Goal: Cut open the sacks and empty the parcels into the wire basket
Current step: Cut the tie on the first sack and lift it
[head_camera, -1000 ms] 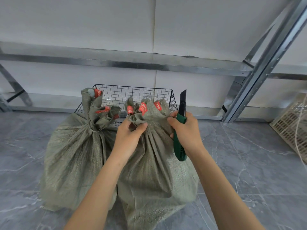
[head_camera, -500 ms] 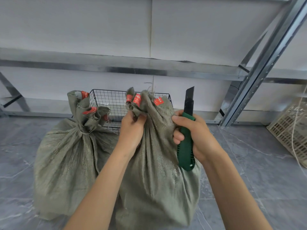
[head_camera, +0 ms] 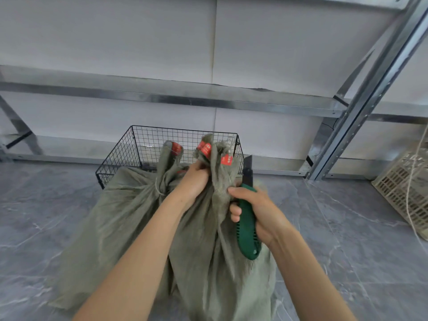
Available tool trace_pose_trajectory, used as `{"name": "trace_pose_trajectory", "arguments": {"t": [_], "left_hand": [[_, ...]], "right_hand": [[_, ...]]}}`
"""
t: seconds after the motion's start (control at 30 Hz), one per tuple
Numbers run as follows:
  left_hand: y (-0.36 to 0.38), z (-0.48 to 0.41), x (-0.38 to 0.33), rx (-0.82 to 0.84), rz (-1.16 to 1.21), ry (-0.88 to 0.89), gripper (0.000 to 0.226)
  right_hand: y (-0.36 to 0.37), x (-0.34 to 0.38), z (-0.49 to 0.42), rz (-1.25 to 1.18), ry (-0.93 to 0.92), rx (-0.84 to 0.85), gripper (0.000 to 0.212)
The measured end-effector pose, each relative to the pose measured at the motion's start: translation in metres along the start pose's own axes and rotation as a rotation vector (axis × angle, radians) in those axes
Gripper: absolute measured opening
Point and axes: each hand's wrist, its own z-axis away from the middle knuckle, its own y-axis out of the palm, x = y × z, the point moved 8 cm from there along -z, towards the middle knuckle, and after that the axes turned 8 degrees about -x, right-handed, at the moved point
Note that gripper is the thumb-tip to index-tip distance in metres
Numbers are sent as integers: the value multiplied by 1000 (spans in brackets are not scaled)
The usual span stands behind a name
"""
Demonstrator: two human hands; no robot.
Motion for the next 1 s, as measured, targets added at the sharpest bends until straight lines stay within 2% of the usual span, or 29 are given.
{"name": "trace_pose_trajectory", "arguments": {"t": [0.1, 0.3, 0.37, 0.47, 0.57, 0.7, 0.83, 0.9, 1.0], "left_hand": [[-3, -2, 5, -34, -76, 61, 13], [-11, 9, -4, -71, -138, 143, 22], [-19, 20, -11, -168, -145, 209, 28], [-24, 42, -28, -316, -128, 368, 17], [-7, 50, -35, -227, -112, 341, 12], [12, 44, -35, -107, -153, 269, 26], [20, 45, -35, -69, -197, 287, 13], [18, 48, -37, -75, -203, 328, 7], [13, 52, -34, -78, -127, 334, 8]], "right_hand": [[-2, -10, -2, -9, 23, -7, 11], [-15, -1, 2, 52, 14, -105, 13], [-21, 5, 3, 100, -31, -149, 11], [-26, 15, 5, 125, -103, -186, 6], [-25, 26, 8, 168, -186, -189, 10], [-23, 38, 14, 286, -312, -200, 27], [-20, 47, 25, 391, -387, -196, 22], [-22, 49, 29, 369, -375, -205, 19], [-33, 48, 26, 177, -265, -263, 25]]}}
